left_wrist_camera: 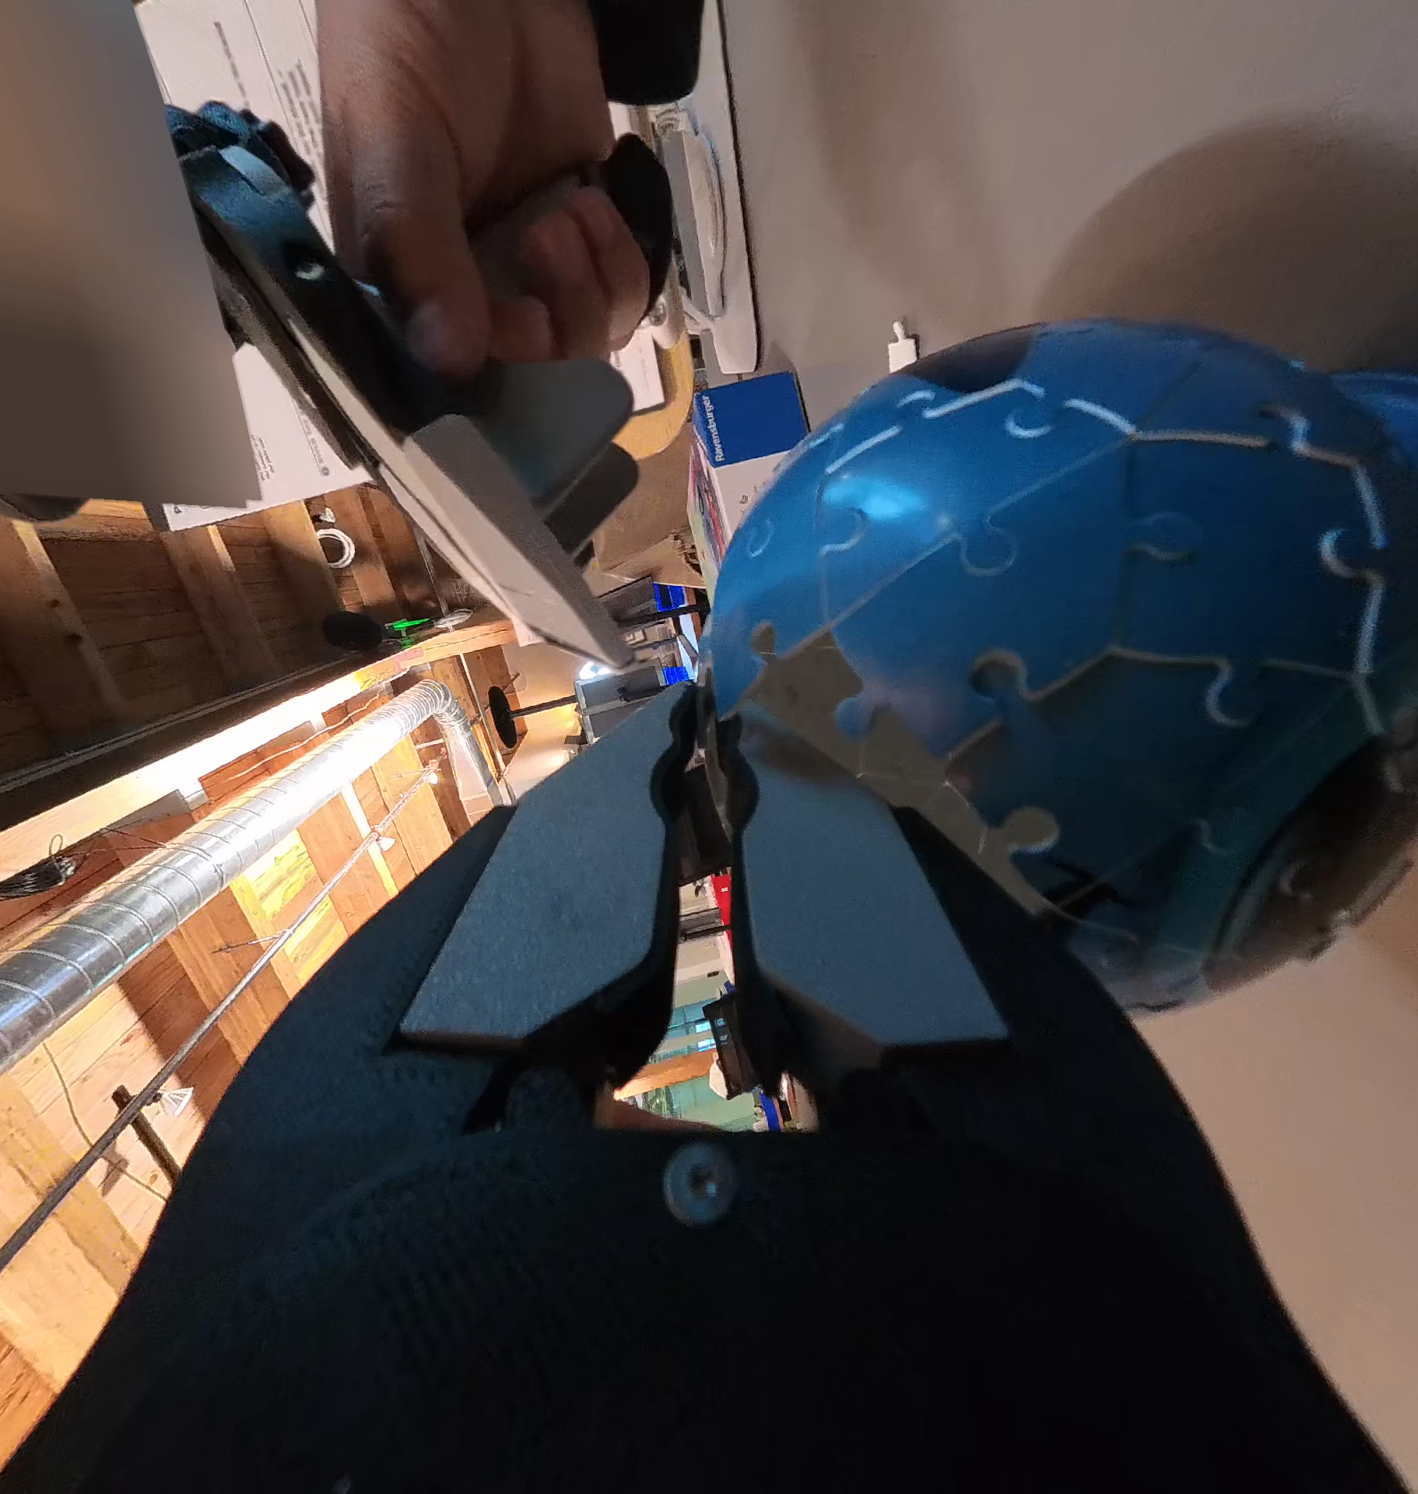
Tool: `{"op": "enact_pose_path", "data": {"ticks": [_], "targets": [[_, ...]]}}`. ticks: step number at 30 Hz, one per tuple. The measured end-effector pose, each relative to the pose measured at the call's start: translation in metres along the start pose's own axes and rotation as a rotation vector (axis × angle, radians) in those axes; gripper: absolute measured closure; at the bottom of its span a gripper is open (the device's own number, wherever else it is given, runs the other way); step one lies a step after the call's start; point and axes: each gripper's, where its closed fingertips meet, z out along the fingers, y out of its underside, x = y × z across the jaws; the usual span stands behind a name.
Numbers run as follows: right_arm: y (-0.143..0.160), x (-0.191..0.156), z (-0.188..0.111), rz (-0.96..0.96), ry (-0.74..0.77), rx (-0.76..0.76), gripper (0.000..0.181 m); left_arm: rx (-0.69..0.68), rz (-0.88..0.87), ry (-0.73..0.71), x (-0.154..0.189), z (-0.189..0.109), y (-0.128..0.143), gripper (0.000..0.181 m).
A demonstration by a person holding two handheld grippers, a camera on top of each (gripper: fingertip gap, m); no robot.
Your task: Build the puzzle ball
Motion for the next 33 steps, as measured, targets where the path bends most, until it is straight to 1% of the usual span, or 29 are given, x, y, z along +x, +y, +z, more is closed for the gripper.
{"op": "enact_pose_path", "data": {"ticks": [3, 7, 9, 14, 20, 23, 30, 33], "targets": [[-0.001, -0.003, 0.002, -0.003, -0.011, 0.006, 0.181, -0.001, 0.003, 0.000, 0.000, 0.000, 0.000, 0.180], [0.012, -0.004, 0.013, -0.025, -0.001, -0.051, 0.181, -0.005, -0.001, -0.003, 0.000, 0.000, 0.002, 0.179], [0.011, -0.002, 0.011, -0.027, 0.010, -0.055, 0.181, -0.005, -0.025, 0.001, 0.000, -0.002, 0.003, 0.174], [-0.004, 0.004, -0.001, -0.018, 0.040, 0.013, 0.181, 0.022, -0.107, 0.029, 0.000, -0.007, 0.001, 0.164], [-0.003, 0.006, 0.003, -0.009, 0.061, 0.009, 0.181, 0.044, -0.250, 0.079, -0.001, -0.016, 0.006, 0.145], [-0.007, 0.005, 0.003, -0.001, 0.061, 0.027, 0.181, 0.050, -0.297, 0.104, -0.001, -0.021, 0.011, 0.144], [-0.011, 0.001, 0.006, -0.013, 0.061, 0.029, 0.181, 0.060, -0.327, 0.130, 0.005, -0.026, 0.016, 0.146], [-0.017, 0.002, 0.005, -0.010, 0.062, 0.048, 0.181, 0.077, -0.337, 0.120, 0.004, -0.025, 0.015, 0.155]]}}
